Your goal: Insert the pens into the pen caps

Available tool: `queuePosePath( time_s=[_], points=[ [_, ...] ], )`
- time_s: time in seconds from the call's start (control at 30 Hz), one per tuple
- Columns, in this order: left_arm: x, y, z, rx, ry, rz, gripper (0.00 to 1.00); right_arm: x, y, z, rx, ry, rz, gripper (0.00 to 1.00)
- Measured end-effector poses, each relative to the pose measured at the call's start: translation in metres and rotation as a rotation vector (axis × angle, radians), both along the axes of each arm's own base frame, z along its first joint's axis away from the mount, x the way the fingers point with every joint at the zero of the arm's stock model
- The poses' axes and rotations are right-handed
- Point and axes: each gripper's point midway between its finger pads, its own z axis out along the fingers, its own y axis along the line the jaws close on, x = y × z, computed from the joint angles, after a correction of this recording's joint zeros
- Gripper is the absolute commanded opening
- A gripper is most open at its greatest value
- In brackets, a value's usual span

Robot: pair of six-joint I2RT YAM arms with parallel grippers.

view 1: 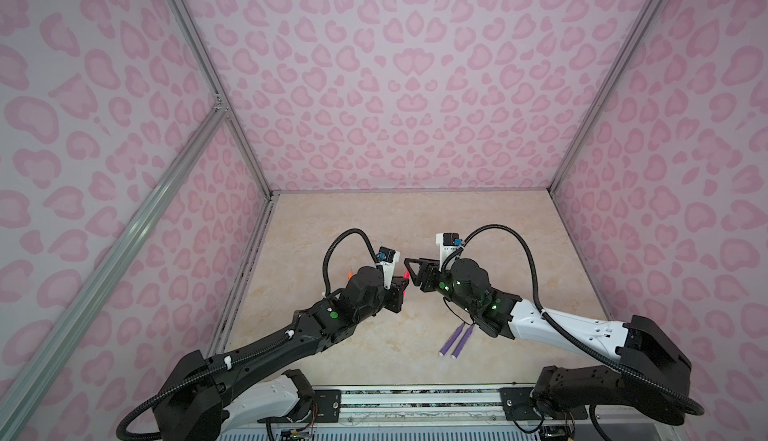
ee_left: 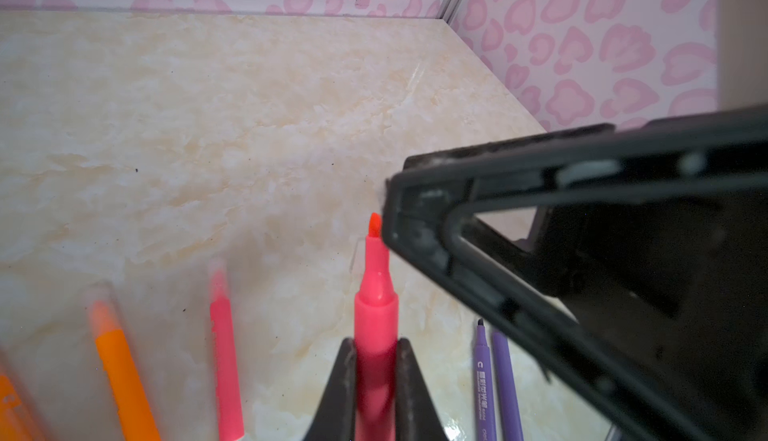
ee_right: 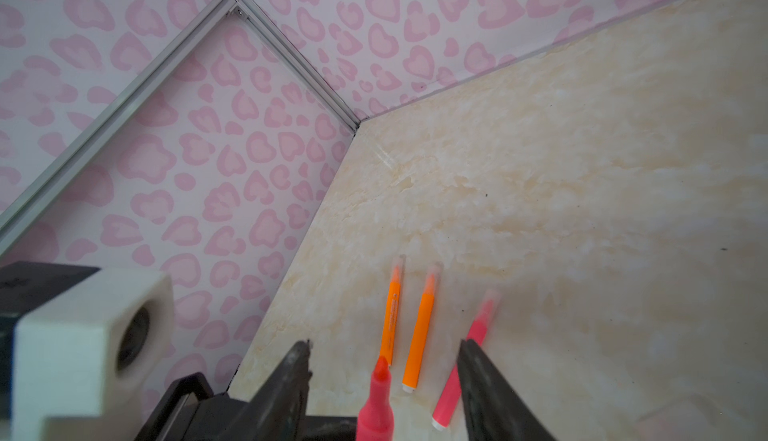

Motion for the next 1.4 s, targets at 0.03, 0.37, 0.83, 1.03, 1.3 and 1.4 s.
queuePosePath(
  time_s=[0.03, 0.37, 0.83, 1.03, 1.3, 1.4],
  points=[
    [-0.001, 0.0, -0.001, 0.001, 0.0, -0.004, 0.03, 0.0, 0.001, 0.0, 0.0, 0.0, 0.002, 0.57],
    [-0.002, -0.005, 0.001, -0.001, -0.003, -0.033, 0.03, -0.008, 0.014, -0.014, -0.015, 0.025, 0.036, 0.45],
    [-0.004, -0.004, 0.008, -0.006, -0.027, -0.045, 0.03, -0.006, 0.019, -0.011, 0.021, 0.031, 0.041, 0.17],
    [-0.005, -0.002, 0.009, -0.009, -0.03, -0.044, 0.03, -0.007, 0.022, -0.01, 0.044, 0.039, 0.046, 0.14],
    [-0.005, -0.001, 0.009, -0.007, -0.028, -0.041, 0.25, -0.007, 0.022, -0.008, 0.06, 0.041, 0.044, 0.02],
    [-0.008, -0.005, 0.01, -0.018, -0.026, -0.061, 0.27, -0.01, 0.023, -0.002, 0.075, 0.037, 0.055, 0.01]
  ],
)
